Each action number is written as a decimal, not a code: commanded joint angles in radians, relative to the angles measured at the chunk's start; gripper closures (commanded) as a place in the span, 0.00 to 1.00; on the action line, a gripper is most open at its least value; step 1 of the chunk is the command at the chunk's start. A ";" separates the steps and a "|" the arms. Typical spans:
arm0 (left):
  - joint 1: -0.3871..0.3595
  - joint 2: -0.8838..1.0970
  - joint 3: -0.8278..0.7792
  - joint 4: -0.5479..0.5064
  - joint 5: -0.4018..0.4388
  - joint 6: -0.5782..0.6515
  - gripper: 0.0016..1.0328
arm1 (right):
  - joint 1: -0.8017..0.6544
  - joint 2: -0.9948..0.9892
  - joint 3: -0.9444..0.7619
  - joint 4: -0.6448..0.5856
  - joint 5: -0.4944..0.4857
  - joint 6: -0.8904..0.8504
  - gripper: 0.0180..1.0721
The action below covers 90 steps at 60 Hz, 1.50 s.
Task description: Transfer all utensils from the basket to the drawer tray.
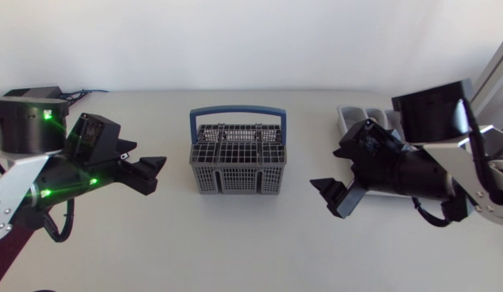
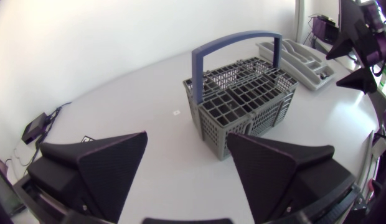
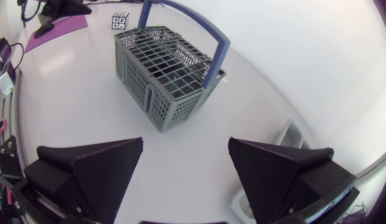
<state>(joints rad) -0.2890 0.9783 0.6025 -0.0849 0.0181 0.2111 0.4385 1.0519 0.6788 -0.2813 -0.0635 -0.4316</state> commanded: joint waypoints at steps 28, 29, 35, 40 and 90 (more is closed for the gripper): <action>0.057 -0.331 -0.170 0.014 0.005 -0.036 0.05 | -0.250 -0.259 -0.179 0.088 0.034 0.136 0.04; 0.057 -0.339 -0.173 0.016 0.005 -0.036 0.05 | -0.254 -0.267 -0.182 0.088 0.034 0.136 0.04; 0.071 -0.379 -0.191 0.027 0.003 -0.036 0.05 | -0.290 -0.317 -0.214 0.103 0.037 0.133 0.04; 0.083 -0.402 -0.202 0.028 0.003 -0.035 0.05 | -0.311 -0.372 -0.249 0.128 0.062 0.134 0.04; 0.214 -0.739 -0.452 0.095 -0.009 -0.129 0.05 | -0.384 -0.768 -0.508 0.231 0.126 0.263 0.04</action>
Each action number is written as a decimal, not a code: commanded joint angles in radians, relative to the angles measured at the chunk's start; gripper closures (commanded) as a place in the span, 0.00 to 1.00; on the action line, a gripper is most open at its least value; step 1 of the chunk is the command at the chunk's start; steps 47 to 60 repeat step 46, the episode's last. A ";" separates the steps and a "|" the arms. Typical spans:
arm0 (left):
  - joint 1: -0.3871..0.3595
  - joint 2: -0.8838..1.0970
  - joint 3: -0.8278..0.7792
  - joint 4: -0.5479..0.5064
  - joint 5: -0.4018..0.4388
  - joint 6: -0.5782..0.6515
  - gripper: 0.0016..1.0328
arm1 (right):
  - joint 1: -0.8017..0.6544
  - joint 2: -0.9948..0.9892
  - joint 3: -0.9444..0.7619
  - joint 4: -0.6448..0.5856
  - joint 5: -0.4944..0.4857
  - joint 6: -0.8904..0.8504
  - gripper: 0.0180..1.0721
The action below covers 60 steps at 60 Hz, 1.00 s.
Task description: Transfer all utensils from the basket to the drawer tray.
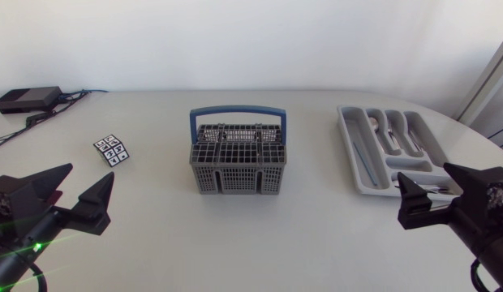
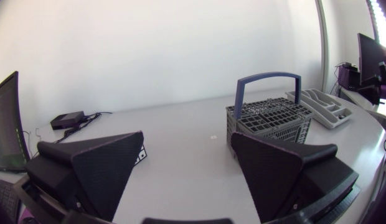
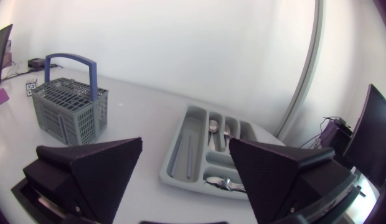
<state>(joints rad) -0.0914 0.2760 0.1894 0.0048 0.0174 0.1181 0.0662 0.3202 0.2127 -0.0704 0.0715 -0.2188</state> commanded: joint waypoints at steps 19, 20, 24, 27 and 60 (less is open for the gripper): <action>0.066 -0.195 -0.138 -0.001 -0.014 -0.090 0.05 | -0.042 -0.194 -0.137 0.048 -0.044 0.144 0.04; 0.069 -0.204 -0.144 -0.002 -0.015 -0.093 0.05 | -0.044 -0.203 -0.143 0.050 -0.046 0.149 0.04; 0.079 -0.237 -0.165 -0.003 -0.016 -0.105 0.05 | -0.050 -0.236 -0.162 0.055 -0.053 0.169 0.04; 0.087 -0.262 -0.181 -0.004 -0.017 -0.113 0.05 | -0.055 -0.262 -0.178 0.060 -0.059 0.184 0.04; 0.091 -0.276 -0.189 -0.005 -0.017 -0.118 0.07 | -0.066 -0.320 -0.213 0.070 -0.072 0.219 0.04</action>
